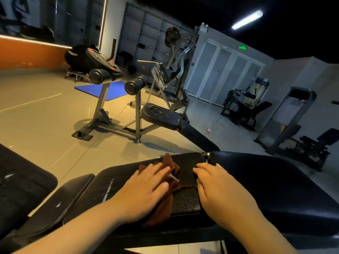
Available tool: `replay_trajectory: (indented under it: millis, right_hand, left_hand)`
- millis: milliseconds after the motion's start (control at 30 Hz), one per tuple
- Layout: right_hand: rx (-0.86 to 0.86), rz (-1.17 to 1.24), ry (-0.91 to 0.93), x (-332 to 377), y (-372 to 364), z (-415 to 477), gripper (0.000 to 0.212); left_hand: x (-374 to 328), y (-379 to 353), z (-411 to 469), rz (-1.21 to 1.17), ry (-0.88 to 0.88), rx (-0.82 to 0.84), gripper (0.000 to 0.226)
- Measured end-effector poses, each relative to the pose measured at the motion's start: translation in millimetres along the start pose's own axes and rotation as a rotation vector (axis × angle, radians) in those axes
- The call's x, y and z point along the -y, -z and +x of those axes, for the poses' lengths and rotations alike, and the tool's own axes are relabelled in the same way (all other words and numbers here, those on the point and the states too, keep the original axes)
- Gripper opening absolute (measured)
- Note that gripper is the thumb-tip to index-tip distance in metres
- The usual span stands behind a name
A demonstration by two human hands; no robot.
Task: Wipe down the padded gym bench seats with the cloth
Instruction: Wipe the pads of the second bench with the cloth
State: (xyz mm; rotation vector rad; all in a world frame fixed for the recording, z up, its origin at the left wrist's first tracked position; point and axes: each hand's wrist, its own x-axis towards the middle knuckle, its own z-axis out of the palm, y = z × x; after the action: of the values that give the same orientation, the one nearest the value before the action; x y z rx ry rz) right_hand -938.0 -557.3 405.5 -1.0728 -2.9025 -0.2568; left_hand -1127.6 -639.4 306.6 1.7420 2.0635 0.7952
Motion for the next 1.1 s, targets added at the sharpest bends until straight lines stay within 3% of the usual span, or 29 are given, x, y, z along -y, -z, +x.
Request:
replay_trajectory:
  millis: [133,367,467,667,900,1100]
  right_hand:
    - [0.030,0.033,-0.013,4.3,7.0,7.5,0.050]
    - [0.034,0.012,-0.106,16.3,3.5,13.3,0.046]
    - [0.075,-0.008,-0.056,36.3,-4.2,21.8,0.048]
    - [0.115,-0.045,0.006,44.8,-12.8,34.2,0.048]
    - [0.142,-0.028,0.017,46.7,-9.1,29.8,0.050]
    - [0.108,-0.021,0.000,51.0,-10.6,29.5,0.049]
  left_hand:
    - [-8.1,3.4,56.4,0.119,0.085,0.055,0.061]
    - [-6.2,-6.6,4.3,-0.008,-0.121,-0.037,0.053]
    - [19.3,-9.9,-22.4,-0.044,-0.062,-0.069,0.053]
    - [23.0,1.0,18.6,0.052,0.122,-0.016,0.055]
    - [10.5,-9.3,-47.2,-0.047,-0.090,-0.071,0.052]
    - [31.6,2.7,0.6,0.017,0.138,-0.016,0.054]
